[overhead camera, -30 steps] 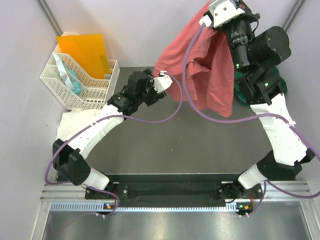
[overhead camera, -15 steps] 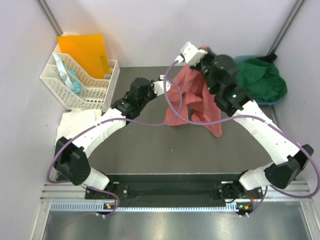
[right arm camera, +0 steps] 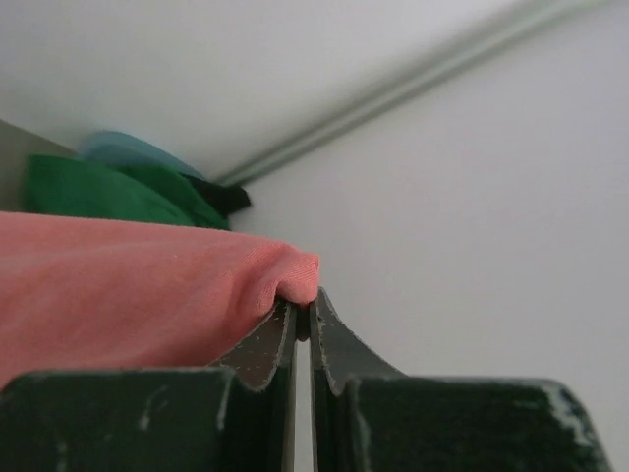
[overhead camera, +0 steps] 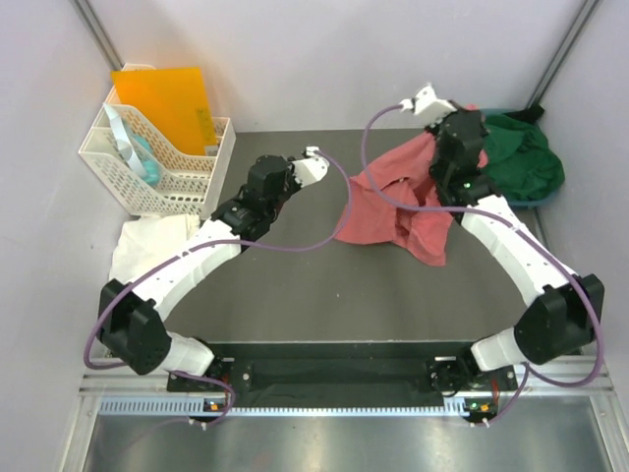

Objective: Fold and stack the t-shirts
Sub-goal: Move the tshirt to the center of the board

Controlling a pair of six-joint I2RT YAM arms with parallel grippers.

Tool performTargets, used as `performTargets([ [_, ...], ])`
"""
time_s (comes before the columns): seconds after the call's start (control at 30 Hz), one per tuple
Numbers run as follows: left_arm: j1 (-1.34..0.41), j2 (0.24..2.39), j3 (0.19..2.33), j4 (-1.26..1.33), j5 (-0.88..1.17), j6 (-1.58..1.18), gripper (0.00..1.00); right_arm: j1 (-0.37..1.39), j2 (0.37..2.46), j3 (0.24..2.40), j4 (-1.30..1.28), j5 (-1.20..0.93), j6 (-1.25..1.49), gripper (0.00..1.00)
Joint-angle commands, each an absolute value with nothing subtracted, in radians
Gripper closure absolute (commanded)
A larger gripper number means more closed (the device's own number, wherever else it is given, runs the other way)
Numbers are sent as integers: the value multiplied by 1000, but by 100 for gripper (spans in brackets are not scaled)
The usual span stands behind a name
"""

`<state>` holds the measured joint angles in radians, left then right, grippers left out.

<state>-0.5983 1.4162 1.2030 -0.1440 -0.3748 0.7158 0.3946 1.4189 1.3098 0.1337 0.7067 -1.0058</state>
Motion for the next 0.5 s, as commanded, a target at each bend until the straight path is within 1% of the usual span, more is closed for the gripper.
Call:
performTargets([
  [0.0,-606,1367,1180,-68,-446,745,100,286,1486,1351,342,824,-1084,100],
  [0.03,-606,1362,1172,-64,-454,750,100,252,1509,1362,336,821,-1080,100],
  [0.1,-606,1364,1172,-86,-451,768,98,233,1535,1380,275,821,-1074,89],
  [0.13,-607,1364,1181,-101,-451,772,90,221,1558,1382,267,834,-1075,72],
  [0.17,-609,1364,1186,-110,-451,775,78,219,1563,1384,214,827,-1066,55],
  [0.23,-612,1355,1190,-132,-448,793,53,218,1556,1382,151,792,-1046,46],
  [0.27,-612,1350,1190,-138,-442,802,48,219,1546,1385,71,766,-1001,38],
  [0.3,-614,1338,1189,-140,-442,813,43,221,1536,1400,5,718,-968,35],
  [0.33,-614,1332,1184,-140,-443,819,34,219,1499,1405,-137,604,-939,35],
  [0.4,-614,1313,1175,-152,-427,828,31,224,1462,1422,-298,452,-896,35],
  [0.43,-614,1307,1177,-175,-404,828,32,227,1428,1419,-407,340,-894,35],
  [0.47,-614,1301,1178,-205,-367,822,36,230,1416,1417,-463,289,-911,36],
])
